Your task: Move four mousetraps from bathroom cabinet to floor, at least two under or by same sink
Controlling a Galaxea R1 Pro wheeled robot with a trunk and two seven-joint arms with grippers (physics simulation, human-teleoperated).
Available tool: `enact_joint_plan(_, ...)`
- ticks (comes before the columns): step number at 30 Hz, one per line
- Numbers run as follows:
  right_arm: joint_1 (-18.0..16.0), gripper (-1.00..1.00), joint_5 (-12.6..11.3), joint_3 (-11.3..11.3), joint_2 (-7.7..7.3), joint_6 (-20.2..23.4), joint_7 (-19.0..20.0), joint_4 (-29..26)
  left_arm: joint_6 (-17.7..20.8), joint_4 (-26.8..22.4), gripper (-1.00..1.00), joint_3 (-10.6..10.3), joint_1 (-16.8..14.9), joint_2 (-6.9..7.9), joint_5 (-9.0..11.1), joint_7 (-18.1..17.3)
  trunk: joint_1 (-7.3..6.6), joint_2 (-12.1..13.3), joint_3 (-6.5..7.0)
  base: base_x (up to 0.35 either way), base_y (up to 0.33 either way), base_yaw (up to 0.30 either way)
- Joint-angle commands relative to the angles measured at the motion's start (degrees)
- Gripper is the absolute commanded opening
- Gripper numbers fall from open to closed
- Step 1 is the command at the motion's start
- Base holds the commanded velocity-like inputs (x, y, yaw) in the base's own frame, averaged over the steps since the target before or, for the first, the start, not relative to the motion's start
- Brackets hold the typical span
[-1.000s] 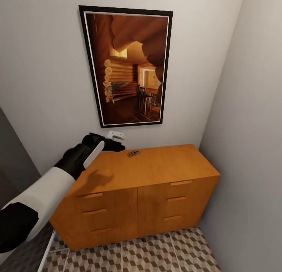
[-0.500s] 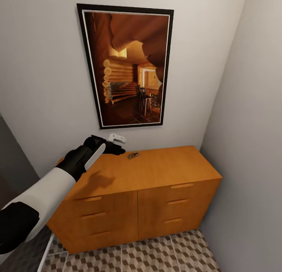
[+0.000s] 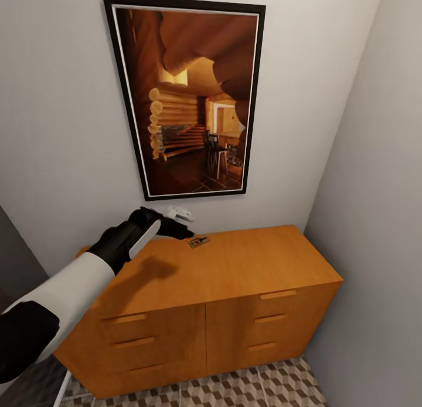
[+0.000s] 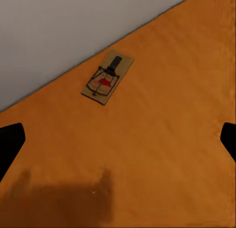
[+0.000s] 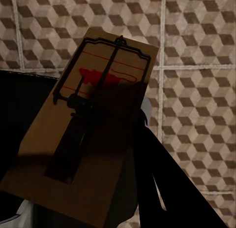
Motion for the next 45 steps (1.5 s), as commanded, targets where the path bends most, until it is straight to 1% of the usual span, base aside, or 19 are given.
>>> enact_joint_plan(1, -0.05, -1.00, -0.34, 0.29, -0.03, -0.21, 0.13, 0.05, -0.44, 0.15, 1.00, -0.72, -0.08, 0.06, -0.33, -0.99, 0.04, -0.13, -0.12, 0.016, 0.000, 0.000)
enact_joint_plan(2, -0.05, -1.00, -0.34, 0.29, -0.04, -0.21, 0.14, 0.05, -1.70, 0.62, 1.00, -1.90, -0.09, 0.10, -0.35, -2.16, 0.04, -0.13, -0.12, 0.010, 0.000, 0.000)
enact_joint_plan(3, -0.05, -1.00, -0.34, 0.29, -0.04, -0.21, 0.15, 0.05, -2.34, 0.89, 1.00, -2.55, -0.09, 0.11, -0.36, -2.71, 0.04, -0.13, -0.12, 0.008, 0.000, 0.000)
enact_joint_plan(4, -0.05, -1.00, -0.34, 0.29, -0.05, -0.21, 0.17, 0.05, -3.45, 1.44, 1.00, -3.95, -0.09, 0.15, -0.36, -3.74, 0.04, -0.13, -0.12, 0.005, 0.000, 0.000)
enact_joint_plan(5, -0.05, -1.00, -0.34, 0.29, -0.05, -0.21, 0.18, 0.05, -3.88, 1.73, 1.00, -4.65, -0.07, 0.18, -0.37, -4.22, 0.04, -0.13, -0.12, 0.004, 0.000, 0.000)
enact_joint_plan(6, -0.05, -1.00, -0.34, 0.29, -0.06, -0.21, 0.19, 0.06, -4.76, 2.45, 1.00, -6.52, -0.08, 0.31, -0.37, -5.56, 0.04, -0.13, -0.12, 0.002, 0.000, 0.000)
enact_joint_plan(9, -0.05, -1.00, -0.34, 0.29, -0.12, -0.21, 0.20, 0.06, -5.44, 2.97, 1.00, -8.18, -0.09, 0.68, -0.38, -7.09, 0.04, -0.13, -0.12, 0.001, 0.000, 0.000)
enact_joint_plan(12, -0.05, -1.00, -0.34, 0.29, -0.11, -0.21, 0.20, 0.06, -5.71, 3.07, 1.00, -8.67, -0.09, 0.92, -0.38, -8.46, 0.04, -0.13, -0.12, 0.000, 0.000, 0.000)
enact_joint_plan(14, -0.05, -1.00, -0.34, 0.29, -0.11, -0.21, 0.20, 0.06, -5.80, 2.97, 1.00, -8.85, -0.08, 1.31, -0.38, -10.07, 0.04, -0.13, -0.12, 0.000, 0.000, 0.000)
enact_joint_plan(16, -0.05, -1.00, -0.34, 0.29, -0.10, -0.21, 0.20, 0.06, -5.84, 2.91, 1.00, -8.95, -0.08, 1.64, -0.40, -12.33, 0.04, -0.13, -0.12, 0.000, 0.000, 0.000)
enact_joint_plan(17, -0.05, -1.00, -0.34, 0.29, -0.09, -0.21, 0.20, 0.06, -5.87, 2.86, 1.00, -8.98, -0.09, 1.85, -0.44, -14.00, 0.04, -0.13, -0.12, 0.000, 0.000, 0.000)
enact_joint_plan(20, -0.05, -1.00, -0.34, 0.29, -0.07, -0.21, 0.20, 0.06, -6.68, 2.44, 1.00, -9.03, -0.08, 2.86, -0.52, -18.12, 0.04, -0.13, -0.12, 0.000, 0.000, 0.000)
enact_joint_plan(23, -0.05, -1.00, -0.34, 0.31, -0.06, -0.21, 0.20, 0.06, -7.84, 1.72, 1.00, -9.03, -0.09, 4.08, -0.54, -20.54, 0.04, -0.13, -0.12, 0.000, 0.000, 0.000)
enact_joint_plan(27, -0.05, -1.00, -0.34, 0.29, -0.06, -0.21, 0.20, 0.06, -8.36, 0.99, 1.00, -9.06, -0.09, 5.13, -0.57, -23.99, 0.04, -0.13, -0.12, 0.000, 0.000, 0.000)
enact_joint_plan(30, -0.05, -1.00, -0.34, 0.35, -0.04, -0.21, 0.20, 0.06, -8.55, 0.52, 1.00, -9.11, -0.08, 5.72, -0.69, -26.55, 0.04, -0.13, -0.12, 0.000, 0.000, 0.000)
enact_joint_plan(33, -0.05, -1.00, -0.34, 0.36, -0.03, -0.21, 0.20, 0.06, -8.59, 0.15, 1.00, -9.27, -0.08, 5.99, -0.83, -28.12, 0.04, -0.13, -0.12, 0.000, 0.000, 0.000)
enact_joint_plan(36, -0.05, -1.00, -0.34, 0.34, -0.01, -0.21, 0.20, 0.06, -8.60, 0.02, 1.00, -10.61, -0.08, 6.08, -0.93, -28.90, 0.04, -0.13, -0.12, 0.000, 0.000, 0.000)
enact_joint_plan(40, -0.05, -1.00, -0.34, 0.36, 0.02, -0.21, 0.20, 0.06, -8.61, 0.00, 1.00, -14.47, -0.08, 6.14, -1.22, -29.34, 0.04, -0.13, -0.12, 0.000, 0.000, 0.000)
enact_joint_plan(45, -0.05, -1.00, -0.34, 0.37, 0.02, -0.21, 0.20, 0.06, -8.61, 0.12, 1.00, -15.81, -0.08, 6.15, -1.32, -29.43, 0.04, -0.13, -0.12, 0.000, 0.000, 0.000)
